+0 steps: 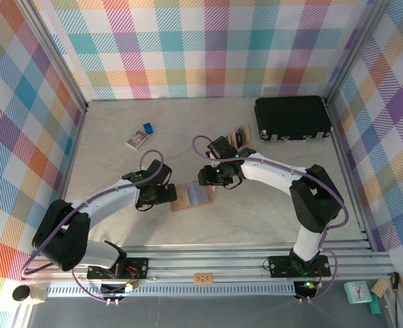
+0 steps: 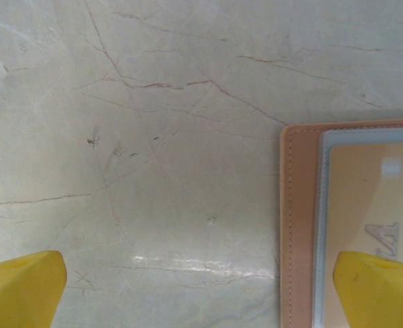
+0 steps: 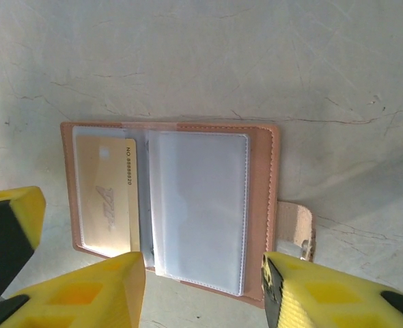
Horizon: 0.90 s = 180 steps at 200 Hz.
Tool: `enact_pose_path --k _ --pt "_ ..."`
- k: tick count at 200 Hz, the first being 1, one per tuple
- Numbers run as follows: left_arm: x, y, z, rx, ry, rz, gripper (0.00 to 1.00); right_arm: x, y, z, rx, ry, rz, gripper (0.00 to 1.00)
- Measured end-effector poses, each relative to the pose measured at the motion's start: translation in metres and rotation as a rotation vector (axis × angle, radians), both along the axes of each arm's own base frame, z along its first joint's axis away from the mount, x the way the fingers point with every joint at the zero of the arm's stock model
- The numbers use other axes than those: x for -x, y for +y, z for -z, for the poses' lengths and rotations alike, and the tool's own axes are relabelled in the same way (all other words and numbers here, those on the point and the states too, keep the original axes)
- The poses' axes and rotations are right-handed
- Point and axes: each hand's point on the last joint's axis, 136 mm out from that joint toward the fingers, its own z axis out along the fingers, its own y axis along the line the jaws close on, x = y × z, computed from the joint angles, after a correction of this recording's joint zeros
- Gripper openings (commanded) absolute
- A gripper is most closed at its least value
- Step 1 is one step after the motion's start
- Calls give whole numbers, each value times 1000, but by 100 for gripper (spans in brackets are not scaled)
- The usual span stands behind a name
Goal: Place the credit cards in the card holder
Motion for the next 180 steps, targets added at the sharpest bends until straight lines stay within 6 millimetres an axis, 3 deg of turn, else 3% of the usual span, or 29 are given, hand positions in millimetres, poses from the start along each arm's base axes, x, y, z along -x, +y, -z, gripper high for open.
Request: enact_pose_path --k 75,180 --pt "12 3 21 -39 56 -10 100 1 6 8 -17 20 -10 50" --pt "15 6 26 -56 53 -14 100 2 4 31 20 56 -7 50"
